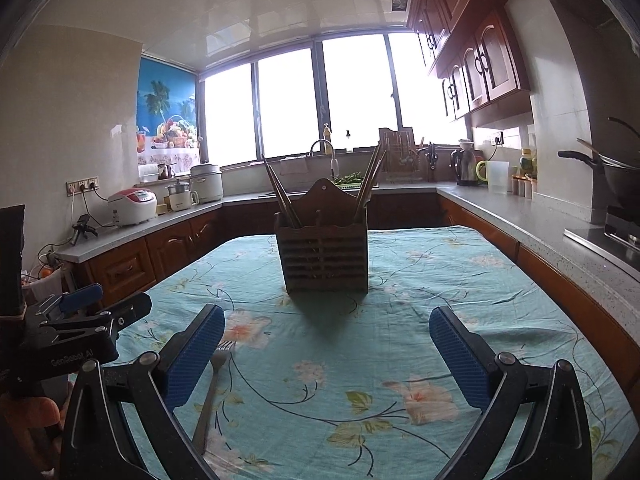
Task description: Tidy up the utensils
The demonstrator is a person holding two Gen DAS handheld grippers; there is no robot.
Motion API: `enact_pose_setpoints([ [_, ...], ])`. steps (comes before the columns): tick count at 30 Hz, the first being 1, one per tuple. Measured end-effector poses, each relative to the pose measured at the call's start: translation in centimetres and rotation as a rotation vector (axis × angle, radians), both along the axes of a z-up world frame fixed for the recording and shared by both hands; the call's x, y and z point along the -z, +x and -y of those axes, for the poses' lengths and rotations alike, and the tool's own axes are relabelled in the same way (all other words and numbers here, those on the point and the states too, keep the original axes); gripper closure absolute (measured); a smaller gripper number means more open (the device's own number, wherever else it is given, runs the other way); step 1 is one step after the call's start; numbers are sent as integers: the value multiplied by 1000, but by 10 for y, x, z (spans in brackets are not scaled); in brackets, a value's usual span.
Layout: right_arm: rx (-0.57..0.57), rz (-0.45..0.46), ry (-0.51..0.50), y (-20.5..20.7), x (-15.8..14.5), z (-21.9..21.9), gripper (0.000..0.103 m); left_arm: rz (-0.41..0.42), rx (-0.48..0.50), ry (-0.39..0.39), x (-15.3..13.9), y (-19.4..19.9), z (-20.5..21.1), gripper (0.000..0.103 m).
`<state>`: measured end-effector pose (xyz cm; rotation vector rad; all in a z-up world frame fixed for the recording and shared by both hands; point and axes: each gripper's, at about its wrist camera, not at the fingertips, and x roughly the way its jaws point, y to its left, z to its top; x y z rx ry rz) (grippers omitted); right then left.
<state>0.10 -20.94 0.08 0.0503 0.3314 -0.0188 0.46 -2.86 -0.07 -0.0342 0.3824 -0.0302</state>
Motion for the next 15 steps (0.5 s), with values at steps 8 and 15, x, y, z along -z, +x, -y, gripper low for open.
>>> enact_pose_setpoints([
  [8, 45, -14, 44, -13, 13, 15, 0, -6, -13, 9, 2, -9, -3, 1],
  [15, 61, 8, 39, -21, 14, 19, 0, 18, -20, 36, 8, -14, 1, 1],
])
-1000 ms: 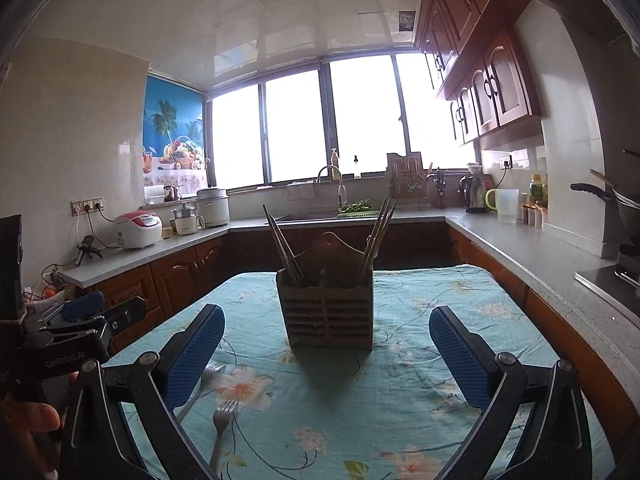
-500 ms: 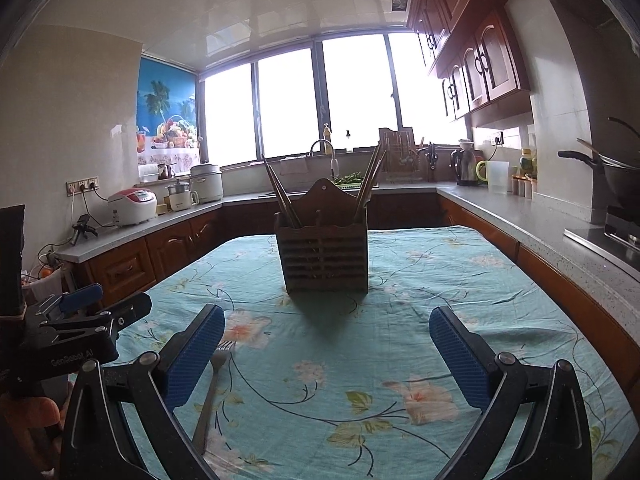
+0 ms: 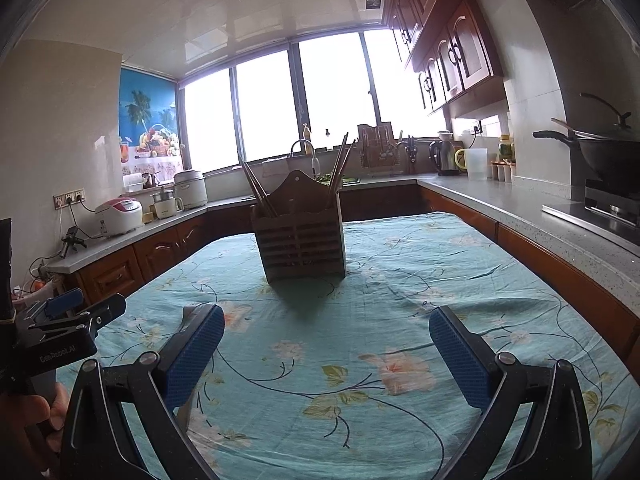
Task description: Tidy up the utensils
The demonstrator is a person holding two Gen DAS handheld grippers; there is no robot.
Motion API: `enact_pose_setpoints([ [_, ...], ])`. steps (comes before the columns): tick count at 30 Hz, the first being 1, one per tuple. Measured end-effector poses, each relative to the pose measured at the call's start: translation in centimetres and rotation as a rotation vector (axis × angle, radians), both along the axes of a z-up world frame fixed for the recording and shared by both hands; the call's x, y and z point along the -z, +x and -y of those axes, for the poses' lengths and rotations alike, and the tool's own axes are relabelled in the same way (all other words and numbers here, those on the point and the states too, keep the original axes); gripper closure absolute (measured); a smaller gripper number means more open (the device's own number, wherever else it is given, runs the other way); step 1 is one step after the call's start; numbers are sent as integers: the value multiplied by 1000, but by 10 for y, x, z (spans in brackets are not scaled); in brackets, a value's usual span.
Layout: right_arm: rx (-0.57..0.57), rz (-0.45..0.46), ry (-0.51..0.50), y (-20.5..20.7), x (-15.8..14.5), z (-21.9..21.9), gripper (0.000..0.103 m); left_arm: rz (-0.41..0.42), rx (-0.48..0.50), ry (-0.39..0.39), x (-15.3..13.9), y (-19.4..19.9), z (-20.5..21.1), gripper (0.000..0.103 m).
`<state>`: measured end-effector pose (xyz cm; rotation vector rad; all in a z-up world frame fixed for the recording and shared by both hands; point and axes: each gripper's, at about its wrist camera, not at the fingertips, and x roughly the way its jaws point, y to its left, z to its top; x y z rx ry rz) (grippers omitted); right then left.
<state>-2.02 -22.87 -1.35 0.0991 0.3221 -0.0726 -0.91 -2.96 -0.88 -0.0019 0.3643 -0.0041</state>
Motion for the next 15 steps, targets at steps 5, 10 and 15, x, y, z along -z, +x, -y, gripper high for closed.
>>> enact_pose_setpoints([
  [5, -10, 20, -12, -4, -1, -3, 0, 12, -1, 7, 5, -3, -3, 1],
  [10, -9, 18, -13, -4, -1, -4, 0, 8, -3, -5, 7, -2, -7, 1],
  [15, -9, 13, -12, -4, 0, -4, 0, 5, -4, -4, 7, -2, -7, 1],
])
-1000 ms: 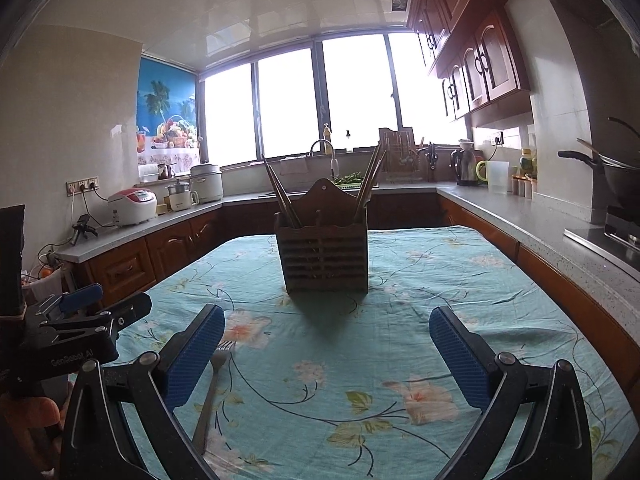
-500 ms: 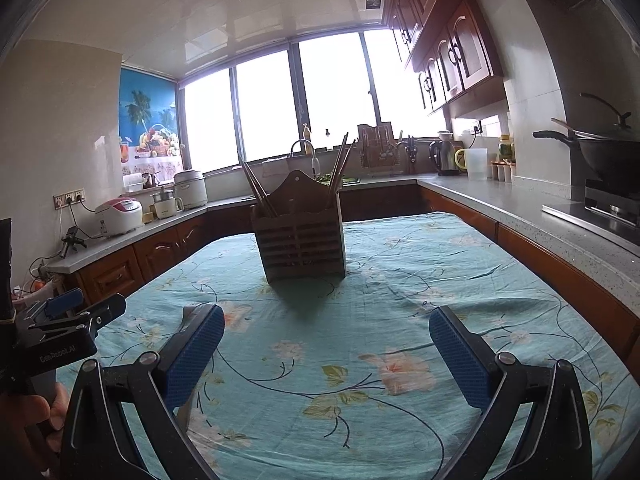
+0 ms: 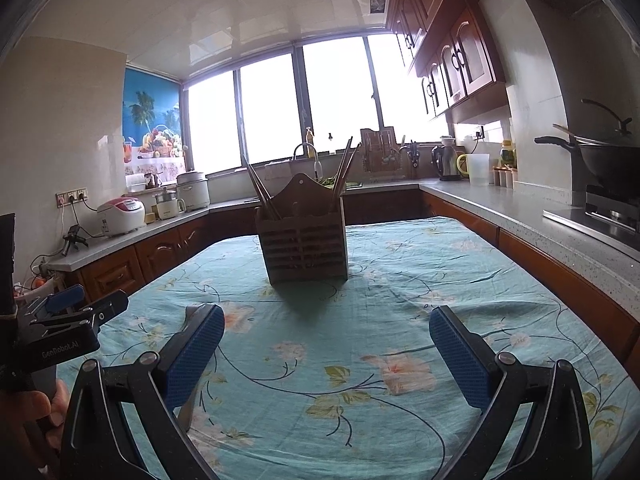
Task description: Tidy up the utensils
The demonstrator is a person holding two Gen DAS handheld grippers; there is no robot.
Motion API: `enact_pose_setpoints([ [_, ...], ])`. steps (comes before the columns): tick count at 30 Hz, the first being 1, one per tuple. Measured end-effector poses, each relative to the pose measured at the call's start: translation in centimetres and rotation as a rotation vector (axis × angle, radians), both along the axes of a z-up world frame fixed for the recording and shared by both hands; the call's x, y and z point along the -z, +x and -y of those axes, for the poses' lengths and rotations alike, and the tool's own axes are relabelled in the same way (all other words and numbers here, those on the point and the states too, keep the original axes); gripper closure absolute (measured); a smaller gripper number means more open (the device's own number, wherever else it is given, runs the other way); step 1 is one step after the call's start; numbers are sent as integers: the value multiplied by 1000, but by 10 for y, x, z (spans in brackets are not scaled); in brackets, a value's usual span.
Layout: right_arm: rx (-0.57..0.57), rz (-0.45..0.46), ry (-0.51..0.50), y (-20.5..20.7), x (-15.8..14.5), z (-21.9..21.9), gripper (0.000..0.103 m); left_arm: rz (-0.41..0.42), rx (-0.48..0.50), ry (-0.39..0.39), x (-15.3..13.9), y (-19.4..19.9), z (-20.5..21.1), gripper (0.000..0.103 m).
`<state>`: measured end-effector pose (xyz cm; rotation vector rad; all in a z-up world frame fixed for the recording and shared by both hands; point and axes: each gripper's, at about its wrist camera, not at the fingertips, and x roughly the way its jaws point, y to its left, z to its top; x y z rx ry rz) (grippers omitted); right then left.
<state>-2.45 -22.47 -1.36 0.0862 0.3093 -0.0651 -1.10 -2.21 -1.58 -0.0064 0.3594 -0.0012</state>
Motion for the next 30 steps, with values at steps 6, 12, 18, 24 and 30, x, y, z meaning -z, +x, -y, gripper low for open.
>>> enact_pose_setpoints([
  [6, -6, -1, -13, 1, 0, -2, 0, 2, -6, -3, -2, 1, -4, 1],
  [12, -9, -1, -12, 1, 0, -3, 0, 5, -9, 1, 0, 1, -4, 1],
  [18, -18, 3, -17, 1, 0, -5, 0, 12, -15, -2, 0, 0, -5, 1],
  [24, -27, 10, -21, 0, 0, -5, 0, 13, -16, -1, 1, 0, -4, 1],
  [30, -29, 15, -21, 0, 0, -5, 0, 13, -11, -1, 1, -1, -3, 1],
])
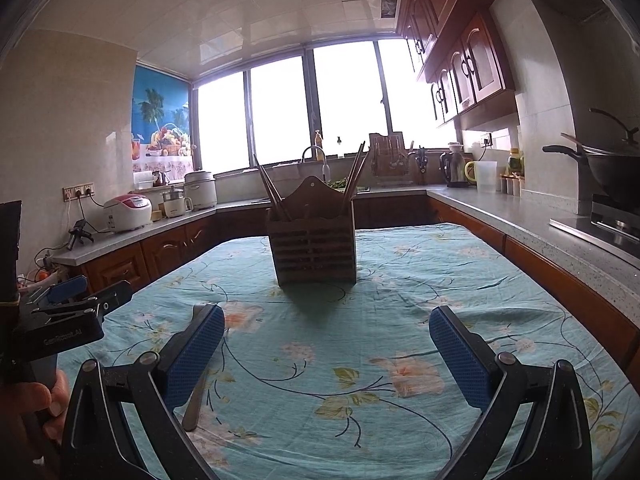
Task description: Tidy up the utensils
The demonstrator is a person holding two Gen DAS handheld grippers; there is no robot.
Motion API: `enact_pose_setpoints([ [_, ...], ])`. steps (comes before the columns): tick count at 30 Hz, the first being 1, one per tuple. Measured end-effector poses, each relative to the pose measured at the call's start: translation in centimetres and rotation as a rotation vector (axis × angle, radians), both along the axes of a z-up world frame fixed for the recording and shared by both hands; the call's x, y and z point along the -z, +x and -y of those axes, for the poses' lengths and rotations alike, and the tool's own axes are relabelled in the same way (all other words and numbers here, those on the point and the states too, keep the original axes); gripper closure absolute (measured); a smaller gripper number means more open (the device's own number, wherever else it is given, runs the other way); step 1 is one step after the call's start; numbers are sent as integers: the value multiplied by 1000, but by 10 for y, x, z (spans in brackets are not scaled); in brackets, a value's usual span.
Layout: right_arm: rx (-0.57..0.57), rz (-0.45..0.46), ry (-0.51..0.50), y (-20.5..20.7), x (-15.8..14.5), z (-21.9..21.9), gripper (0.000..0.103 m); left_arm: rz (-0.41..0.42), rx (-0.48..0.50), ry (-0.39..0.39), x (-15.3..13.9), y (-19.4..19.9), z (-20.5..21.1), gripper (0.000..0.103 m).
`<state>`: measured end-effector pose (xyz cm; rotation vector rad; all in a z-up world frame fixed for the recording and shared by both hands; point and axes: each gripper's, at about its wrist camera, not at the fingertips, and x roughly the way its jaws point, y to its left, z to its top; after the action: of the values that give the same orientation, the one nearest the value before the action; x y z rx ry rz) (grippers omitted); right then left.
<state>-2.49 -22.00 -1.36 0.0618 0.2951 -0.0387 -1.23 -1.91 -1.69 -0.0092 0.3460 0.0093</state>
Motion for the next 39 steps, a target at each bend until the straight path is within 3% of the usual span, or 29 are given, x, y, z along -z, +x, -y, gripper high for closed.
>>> enact_pose_setpoints([
  [39, -19, 11, 6, -1, -4, -1, 0, 15, 8, 18, -1, -7, 14, 1],
])
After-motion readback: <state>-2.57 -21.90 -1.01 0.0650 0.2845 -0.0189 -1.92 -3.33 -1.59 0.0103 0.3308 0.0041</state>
